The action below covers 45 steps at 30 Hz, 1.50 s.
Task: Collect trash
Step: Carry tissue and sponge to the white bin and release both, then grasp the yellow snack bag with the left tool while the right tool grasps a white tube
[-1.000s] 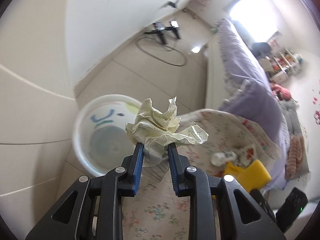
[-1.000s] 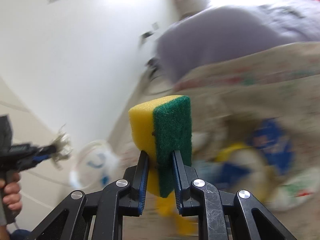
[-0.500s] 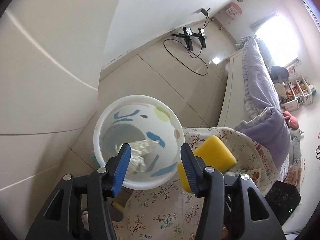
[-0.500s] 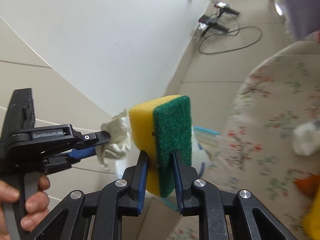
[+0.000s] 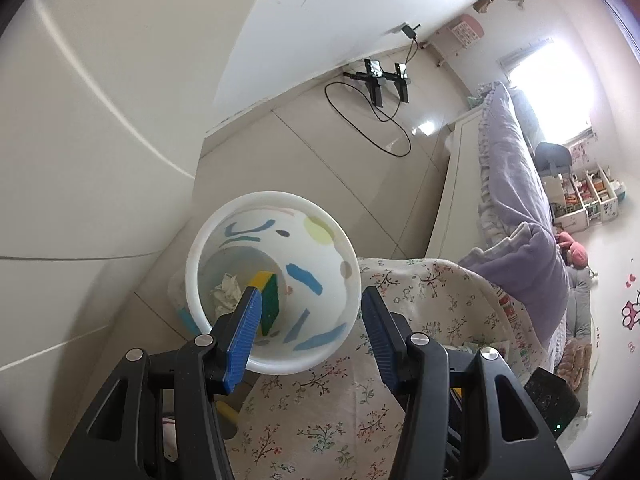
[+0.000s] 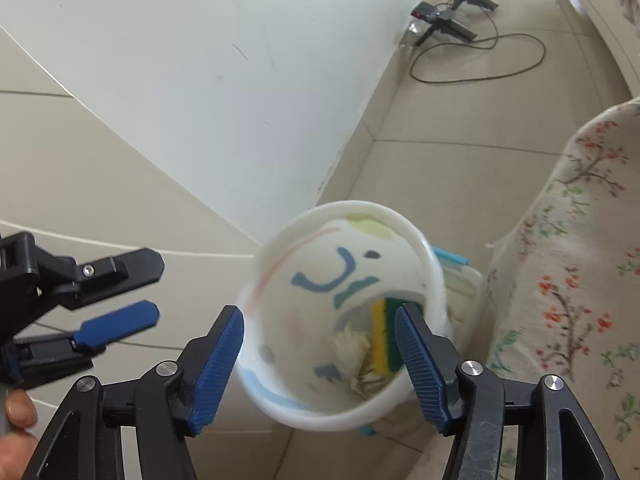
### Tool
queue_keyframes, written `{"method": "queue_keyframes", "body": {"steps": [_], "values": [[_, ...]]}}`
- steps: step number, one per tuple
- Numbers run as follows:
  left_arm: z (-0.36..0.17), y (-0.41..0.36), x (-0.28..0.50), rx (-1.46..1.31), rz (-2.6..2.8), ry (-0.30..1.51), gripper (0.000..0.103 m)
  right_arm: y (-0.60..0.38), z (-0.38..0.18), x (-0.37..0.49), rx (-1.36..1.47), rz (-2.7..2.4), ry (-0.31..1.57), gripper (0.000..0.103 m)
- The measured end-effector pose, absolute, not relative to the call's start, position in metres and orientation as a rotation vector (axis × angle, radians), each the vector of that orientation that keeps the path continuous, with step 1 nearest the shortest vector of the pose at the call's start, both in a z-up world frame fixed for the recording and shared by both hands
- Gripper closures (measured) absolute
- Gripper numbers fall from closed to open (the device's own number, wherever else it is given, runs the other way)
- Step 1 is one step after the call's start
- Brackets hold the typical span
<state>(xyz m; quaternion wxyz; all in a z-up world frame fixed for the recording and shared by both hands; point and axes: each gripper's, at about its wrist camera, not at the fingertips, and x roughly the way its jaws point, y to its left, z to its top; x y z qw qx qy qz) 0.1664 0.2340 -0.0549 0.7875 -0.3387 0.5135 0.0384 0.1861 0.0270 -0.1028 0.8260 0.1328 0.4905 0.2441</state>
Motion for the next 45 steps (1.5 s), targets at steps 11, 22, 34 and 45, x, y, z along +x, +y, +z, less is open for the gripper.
{"method": "queue_keyframes", "body": {"steps": [11, 22, 34, 45], "values": [[-0.045, 0.129, 0.18, -0.498, -0.104, 1.161, 0.048, -0.088, -0.028, 0.137, 0.206, 0.415, 0.958, 0.028], [-0.054, -0.004, 0.159, -0.305, -0.402, 1.226, 0.048, -0.243, 0.017, 0.114, 0.215, 0.209, 0.891, 0.023], [-0.085, -0.107, 0.139, -0.111, -0.51, 1.279, 0.046, -0.319, -0.03, 0.11, 0.399, 0.067, 0.98, 0.022], [-0.103, -0.096, 0.14, -0.069, -0.424, 1.319, 0.047, -0.345, -0.043, 0.109, 0.297, -0.046, 1.027, 0.022]]}}
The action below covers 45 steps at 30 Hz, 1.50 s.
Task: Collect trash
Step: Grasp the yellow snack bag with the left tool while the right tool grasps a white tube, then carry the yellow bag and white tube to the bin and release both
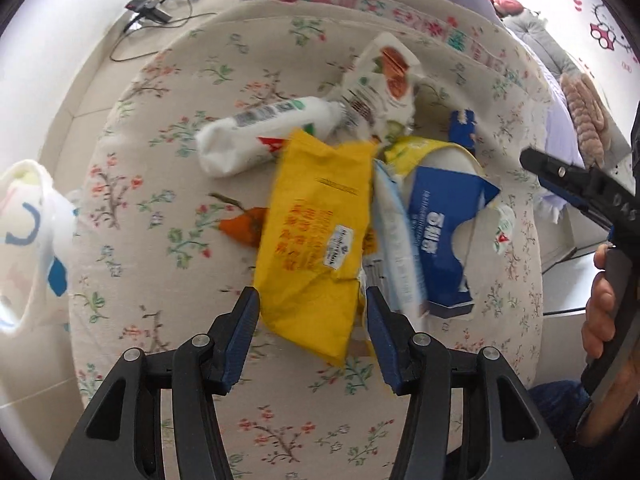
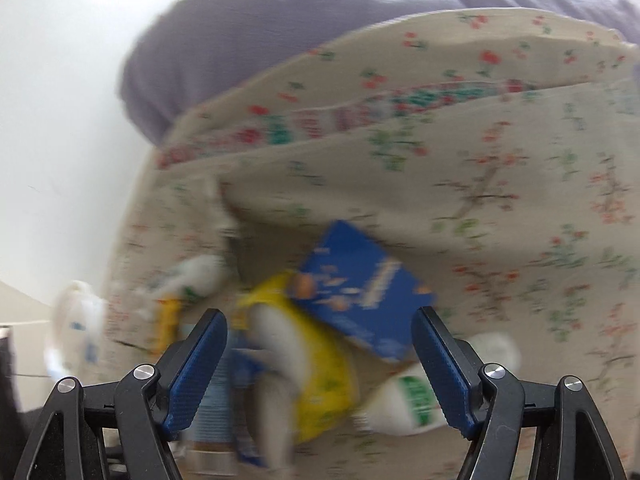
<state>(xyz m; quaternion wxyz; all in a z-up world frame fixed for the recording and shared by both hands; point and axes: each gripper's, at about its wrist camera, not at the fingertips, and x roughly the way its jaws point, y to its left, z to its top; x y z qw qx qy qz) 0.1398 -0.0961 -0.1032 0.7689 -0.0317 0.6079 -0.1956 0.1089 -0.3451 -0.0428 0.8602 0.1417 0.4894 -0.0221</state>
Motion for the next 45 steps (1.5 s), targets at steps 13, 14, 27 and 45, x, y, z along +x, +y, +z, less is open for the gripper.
{"method": "queue_keyframes", "body": {"steps": [13, 14, 27, 45], "values": [[-0.098, -0.085, 0.134, 0.008, -0.427, 1.298, 0.099, -0.378, -0.068, 0.108, 0.38, -0.107, 1.139, 0.022], [-0.095, -0.084, 0.132, 0.008, -0.432, 1.285, 0.099, -0.383, -0.075, 0.109, 0.417, -0.134, 1.162, 0.022], [-0.056, -0.057, 0.127, -0.183, -0.528, 1.177, 0.1, -0.441, -0.132, 0.065, 0.849, -0.367, 1.241, 0.023], [-0.027, -0.017, 0.132, -0.243, -0.494, 1.123, 0.1, -0.402, -0.076, 0.057, 0.748, -0.42, 1.005, 0.086]]}}
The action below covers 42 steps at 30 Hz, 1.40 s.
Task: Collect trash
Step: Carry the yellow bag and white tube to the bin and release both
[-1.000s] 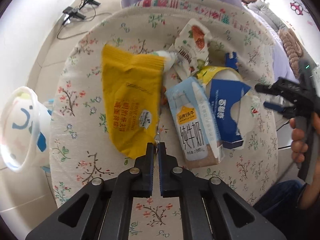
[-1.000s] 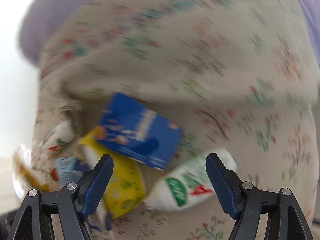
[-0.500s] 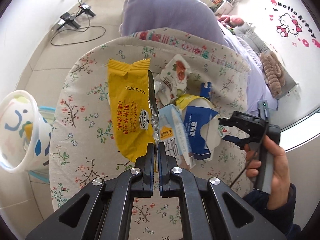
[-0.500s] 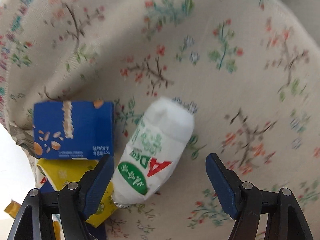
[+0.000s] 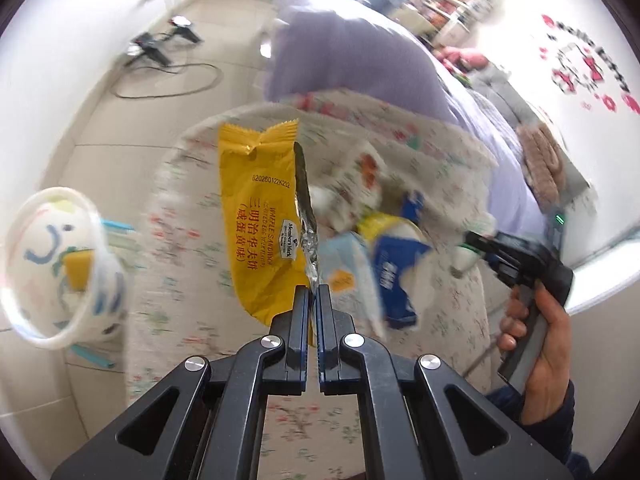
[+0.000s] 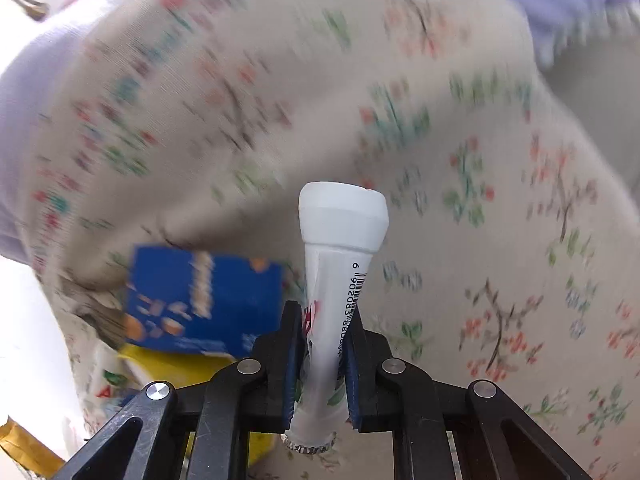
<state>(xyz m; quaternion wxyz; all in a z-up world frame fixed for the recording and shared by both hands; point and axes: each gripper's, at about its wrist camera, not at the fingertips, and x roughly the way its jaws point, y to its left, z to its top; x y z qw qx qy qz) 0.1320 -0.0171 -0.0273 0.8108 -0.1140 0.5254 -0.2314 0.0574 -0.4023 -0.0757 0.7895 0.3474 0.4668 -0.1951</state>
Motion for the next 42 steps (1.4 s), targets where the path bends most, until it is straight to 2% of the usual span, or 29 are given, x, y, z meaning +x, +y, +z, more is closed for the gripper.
{"method": "queue_keyframes", "body": {"steps": [6, 15, 22, 34, 35, 37, 38, 39, 42], "values": [[-0.025, 0.052, 0.15, -0.358, -0.334, 1.129, 0.1, -0.388, -0.03, 0.058, 0.591, -0.372, 0.845, 0.085], [-0.033, 0.121, 0.156, -0.446, -0.19, 1.123, 0.1, -0.331, 0.01, 0.064, 0.381, -0.261, 0.706, 0.085], [-0.048, 0.159, 0.161, -0.456, -0.083, 1.157, 0.1, -0.273, 0.01, 0.066, 0.267, -0.066, 0.7, 0.085], [-0.068, 0.202, 0.169, -0.55, 0.021, 1.191, 0.098, -0.153, -0.016, 0.096, 0.196, 0.191, 0.801, 0.085], [-0.07, 0.206, 0.172, -0.555, 0.037, 1.196, 0.096, -0.143, -0.019, 0.1, 0.194, 0.212, 0.813, 0.085], [-0.076, 0.212, 0.175, -0.584, 0.065, 1.212, 0.082, -0.122, -0.022, 0.106, 0.183, 0.241, 0.819, 0.085], [-0.079, 0.214, 0.176, -0.6, 0.072, 1.216, 0.065, -0.113, -0.022, 0.11, 0.177, 0.253, 0.818, 0.085], [-0.081, 0.218, 0.176, -0.618, 0.082, 1.219, 0.053, -0.101, -0.022, 0.114, 0.172, 0.27, 0.813, 0.085], [-0.076, 0.224, 0.172, -0.65, 0.079, 1.194, 0.053, -0.068, -0.023, 0.126, 0.171, 0.318, 0.792, 0.085]]}}
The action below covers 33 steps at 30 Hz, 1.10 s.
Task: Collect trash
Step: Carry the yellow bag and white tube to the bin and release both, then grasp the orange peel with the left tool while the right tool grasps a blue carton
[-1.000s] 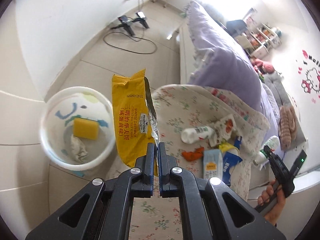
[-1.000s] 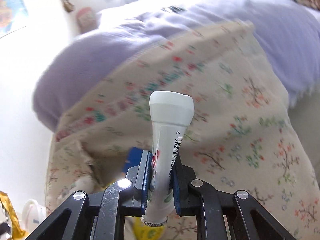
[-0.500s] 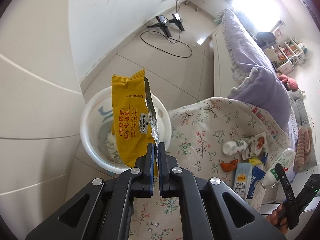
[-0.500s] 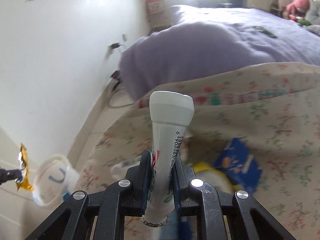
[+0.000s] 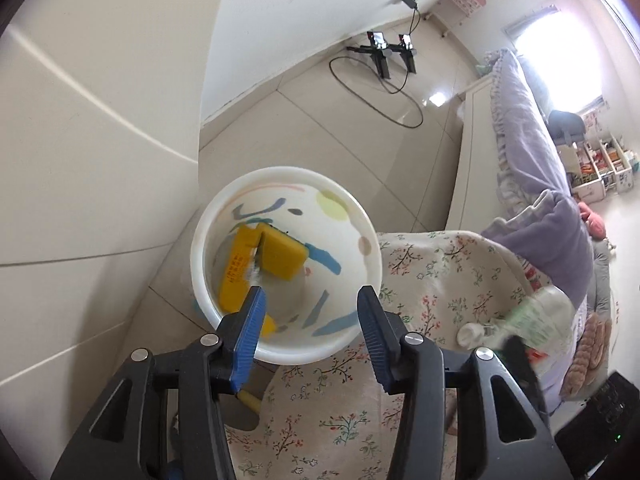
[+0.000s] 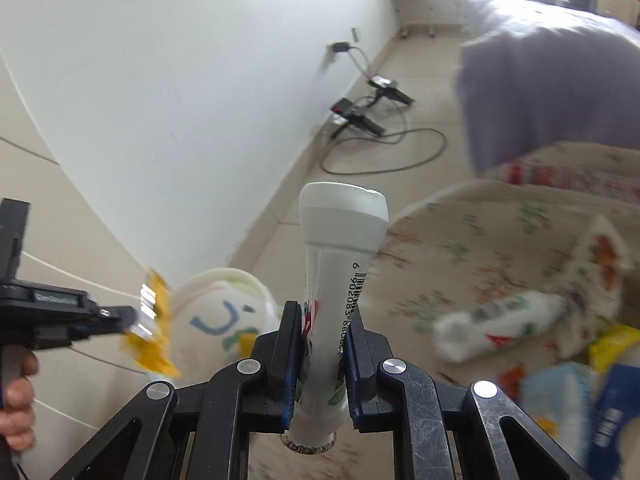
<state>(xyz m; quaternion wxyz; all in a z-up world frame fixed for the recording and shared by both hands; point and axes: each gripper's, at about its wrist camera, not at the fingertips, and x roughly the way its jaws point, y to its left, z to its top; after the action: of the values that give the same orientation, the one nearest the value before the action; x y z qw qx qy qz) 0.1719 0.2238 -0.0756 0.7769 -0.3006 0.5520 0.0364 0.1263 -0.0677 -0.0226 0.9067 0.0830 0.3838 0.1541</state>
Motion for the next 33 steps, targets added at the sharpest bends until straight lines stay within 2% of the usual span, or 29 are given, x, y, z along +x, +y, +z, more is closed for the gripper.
{"method": "queue_keyframes", "body": {"steps": [13, 14, 15, 17, 25, 33], "values": [[-0.055, 0.24, 0.16, -0.681, 0.16, 1.101, 0.053, 0.062, -0.094, 0.19, 0.061, 0.513, 0.941, 0.082], [-0.055, 0.239, 0.161, -0.678, 0.148, 1.106, 0.053, 0.067, -0.1, 0.194, 0.067, 0.53, 0.958, 0.078], [-0.056, 0.236, 0.161, -0.668, 0.138, 1.113, 0.053, 0.073, -0.107, 0.2, 0.068, 0.549, 0.986, 0.061], [-0.057, 0.23, 0.163, -0.643, 0.129, 1.127, 0.052, 0.074, -0.114, 0.203, 0.073, 0.534, 1.012, 0.048], [-0.057, 0.198, 0.171, -0.551, 0.063, 1.157, 0.053, 0.022, -0.104, 0.192, 0.144, 0.493, 1.009, 0.048], [-0.06, 0.144, 0.18, -0.427, -0.057, 1.202, 0.053, -0.058, -0.063, 0.147, 0.17, 0.447, 0.992, 0.048]]}}
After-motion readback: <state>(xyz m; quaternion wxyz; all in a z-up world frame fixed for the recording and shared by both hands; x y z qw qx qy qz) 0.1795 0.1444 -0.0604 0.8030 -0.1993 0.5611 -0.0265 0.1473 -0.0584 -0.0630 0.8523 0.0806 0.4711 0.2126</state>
